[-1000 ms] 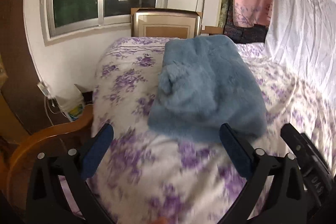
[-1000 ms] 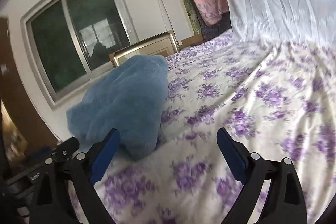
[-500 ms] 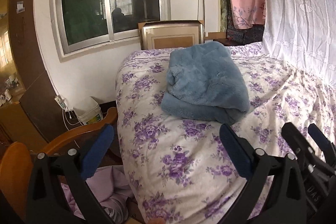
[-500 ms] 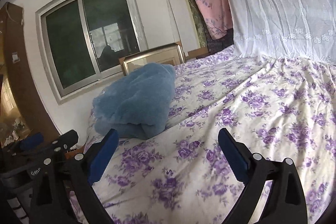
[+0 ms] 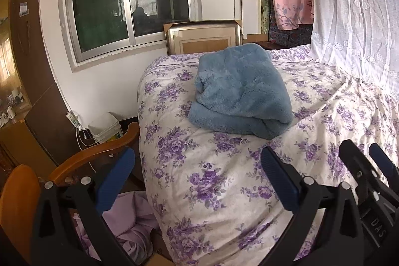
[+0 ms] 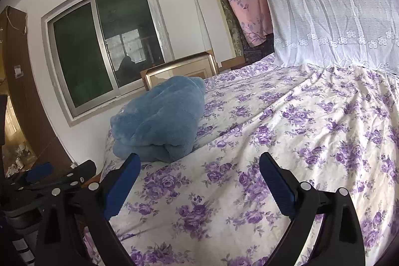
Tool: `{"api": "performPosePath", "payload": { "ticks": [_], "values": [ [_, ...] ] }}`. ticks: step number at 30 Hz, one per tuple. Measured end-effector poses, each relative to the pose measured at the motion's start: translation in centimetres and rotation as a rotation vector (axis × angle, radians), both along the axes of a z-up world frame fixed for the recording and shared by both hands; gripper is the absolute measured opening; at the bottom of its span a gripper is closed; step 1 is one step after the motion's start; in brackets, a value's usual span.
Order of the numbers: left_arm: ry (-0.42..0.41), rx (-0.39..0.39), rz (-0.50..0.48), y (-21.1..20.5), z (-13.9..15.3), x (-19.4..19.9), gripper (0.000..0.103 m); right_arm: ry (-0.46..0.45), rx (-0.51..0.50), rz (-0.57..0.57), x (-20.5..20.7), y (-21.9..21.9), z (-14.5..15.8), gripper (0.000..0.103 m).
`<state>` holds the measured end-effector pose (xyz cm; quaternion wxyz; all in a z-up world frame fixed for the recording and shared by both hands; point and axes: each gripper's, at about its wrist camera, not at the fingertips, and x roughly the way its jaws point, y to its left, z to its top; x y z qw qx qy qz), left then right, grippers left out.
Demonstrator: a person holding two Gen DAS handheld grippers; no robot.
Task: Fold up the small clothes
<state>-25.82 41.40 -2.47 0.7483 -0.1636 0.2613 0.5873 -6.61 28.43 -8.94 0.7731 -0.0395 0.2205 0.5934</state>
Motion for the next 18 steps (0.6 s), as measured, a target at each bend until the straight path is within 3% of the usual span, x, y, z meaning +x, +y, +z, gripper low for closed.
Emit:
{"api": "performPosePath", "payload": {
  "ticks": [18],
  "values": [
    [0.016, 0.024, 0.01, -0.7, -0.16, 0.46, 0.098, 0.001, 0.002, 0.0, -0.16, 0.01, -0.04, 0.097]
  ]
}}
